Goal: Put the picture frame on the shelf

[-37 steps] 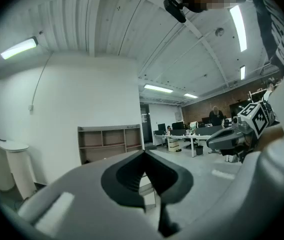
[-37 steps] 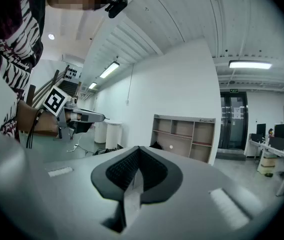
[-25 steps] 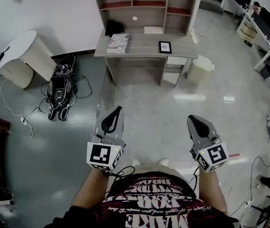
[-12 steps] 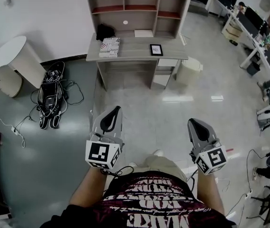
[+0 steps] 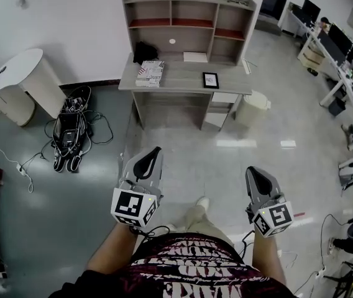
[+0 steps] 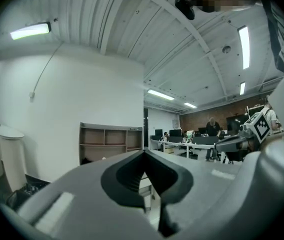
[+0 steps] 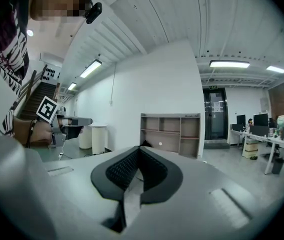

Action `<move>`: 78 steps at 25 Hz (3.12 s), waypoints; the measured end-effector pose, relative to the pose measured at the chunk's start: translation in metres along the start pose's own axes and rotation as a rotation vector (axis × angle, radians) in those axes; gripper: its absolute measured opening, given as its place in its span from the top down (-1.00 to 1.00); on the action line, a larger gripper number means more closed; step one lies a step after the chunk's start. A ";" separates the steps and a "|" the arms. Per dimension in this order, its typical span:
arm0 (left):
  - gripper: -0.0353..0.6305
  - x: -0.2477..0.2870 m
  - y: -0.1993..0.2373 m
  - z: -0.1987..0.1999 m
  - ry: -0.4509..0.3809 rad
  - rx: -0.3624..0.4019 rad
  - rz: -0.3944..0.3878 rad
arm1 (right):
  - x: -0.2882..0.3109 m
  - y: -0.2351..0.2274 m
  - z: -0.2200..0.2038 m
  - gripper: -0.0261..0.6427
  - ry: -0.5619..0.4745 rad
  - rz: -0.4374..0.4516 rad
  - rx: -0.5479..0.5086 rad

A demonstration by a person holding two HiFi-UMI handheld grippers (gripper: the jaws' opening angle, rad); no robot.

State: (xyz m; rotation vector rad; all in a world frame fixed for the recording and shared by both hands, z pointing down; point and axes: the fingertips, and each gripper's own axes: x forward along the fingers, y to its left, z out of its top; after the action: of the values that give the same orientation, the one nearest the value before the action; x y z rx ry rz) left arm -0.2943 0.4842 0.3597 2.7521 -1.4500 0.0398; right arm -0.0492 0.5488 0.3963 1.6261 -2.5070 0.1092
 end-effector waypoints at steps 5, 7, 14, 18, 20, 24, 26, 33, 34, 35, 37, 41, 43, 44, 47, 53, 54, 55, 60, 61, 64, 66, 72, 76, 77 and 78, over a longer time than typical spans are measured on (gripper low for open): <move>0.89 0.020 0.012 -0.008 0.028 -0.001 0.040 | 0.036 -0.019 -0.004 0.84 0.007 0.039 0.003; 0.89 0.030 0.019 -0.012 0.036 -0.006 0.055 | 0.051 -0.025 -0.006 0.84 0.011 0.061 -0.004; 0.89 0.078 0.037 -0.014 0.054 -0.035 0.097 | 0.101 -0.063 0.012 0.84 -0.009 0.114 -0.005; 0.89 0.112 0.036 -0.016 0.066 -0.031 0.086 | 0.120 -0.088 0.009 0.84 -0.004 0.114 0.020; 0.89 0.129 0.034 -0.014 0.070 -0.025 0.074 | 0.128 -0.100 0.007 0.84 0.001 0.118 0.034; 0.89 0.158 0.030 -0.007 0.069 -0.016 0.062 | 0.140 -0.119 0.011 0.84 -0.003 0.123 0.041; 0.89 0.174 0.025 -0.008 0.073 -0.015 0.054 | 0.143 -0.132 0.013 0.84 -0.009 0.121 0.038; 0.89 0.215 0.013 -0.006 0.080 -0.012 0.035 | 0.154 -0.173 0.010 0.84 -0.009 0.104 0.064; 0.89 0.219 0.012 -0.004 0.074 -0.006 0.040 | 0.155 -0.177 0.010 0.84 -0.012 0.106 0.064; 0.89 0.223 0.011 -0.003 0.067 0.002 0.044 | 0.155 -0.182 0.010 0.84 -0.014 0.106 0.064; 0.89 0.233 0.008 0.001 0.059 0.013 0.049 | 0.155 -0.196 0.010 0.84 -0.020 0.096 0.068; 0.89 0.257 -0.003 0.009 0.046 0.031 0.038 | 0.153 -0.227 0.013 0.84 -0.036 0.071 0.079; 0.89 0.267 -0.012 0.011 0.049 0.045 0.022 | 0.152 -0.240 0.012 0.84 -0.037 0.060 0.082; 0.89 0.271 -0.017 0.010 0.052 0.051 0.014 | 0.151 -0.246 0.011 0.84 -0.036 0.054 0.088; 0.89 0.281 -0.027 0.011 0.055 0.055 0.002 | 0.149 -0.259 0.010 0.84 -0.039 0.052 0.094; 0.89 0.279 -0.036 0.005 0.064 0.063 -0.002 | 0.149 -0.266 0.000 0.84 -0.029 0.064 0.101; 0.89 0.277 -0.033 0.002 0.071 0.058 0.009 | 0.150 -0.265 -0.002 0.84 -0.027 0.069 0.107; 0.89 0.274 -0.030 -0.001 0.079 0.050 0.019 | 0.150 -0.262 -0.004 0.84 -0.022 0.074 0.112; 0.89 0.267 -0.020 -0.010 0.099 0.020 0.042 | 0.151 -0.254 -0.011 0.84 -0.005 0.081 0.122; 0.89 0.267 -0.018 -0.009 0.092 0.017 0.044 | 0.150 -0.254 -0.011 0.84 -0.007 0.074 0.126; 0.89 0.269 -0.011 -0.009 0.067 0.012 0.055 | 0.150 -0.254 -0.017 0.84 -0.006 0.054 0.133; 0.89 0.273 -0.006 -0.009 0.061 0.016 0.048 | 0.152 -0.254 -0.020 0.84 0.002 0.039 0.139; 0.89 0.290 0.019 -0.007 0.074 0.056 0.049 | 0.185 -0.251 -0.006 0.84 0.002 0.039 0.121; 0.89 0.302 0.041 -0.008 0.080 0.041 0.033 | 0.213 -0.245 0.004 0.84 -0.004 0.050 0.109; 0.89 0.305 0.047 -0.009 0.084 0.037 0.033 | 0.220 -0.243 0.004 0.84 -0.002 0.053 0.113; 0.89 0.306 0.053 -0.011 0.088 0.034 0.035 | 0.227 -0.241 0.002 0.84 0.003 0.057 0.118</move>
State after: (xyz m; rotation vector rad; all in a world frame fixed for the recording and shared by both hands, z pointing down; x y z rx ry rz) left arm -0.1647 0.2023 0.3826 2.7132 -1.4887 0.1861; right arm 0.0799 0.2452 0.4266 1.5949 -2.5903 0.2711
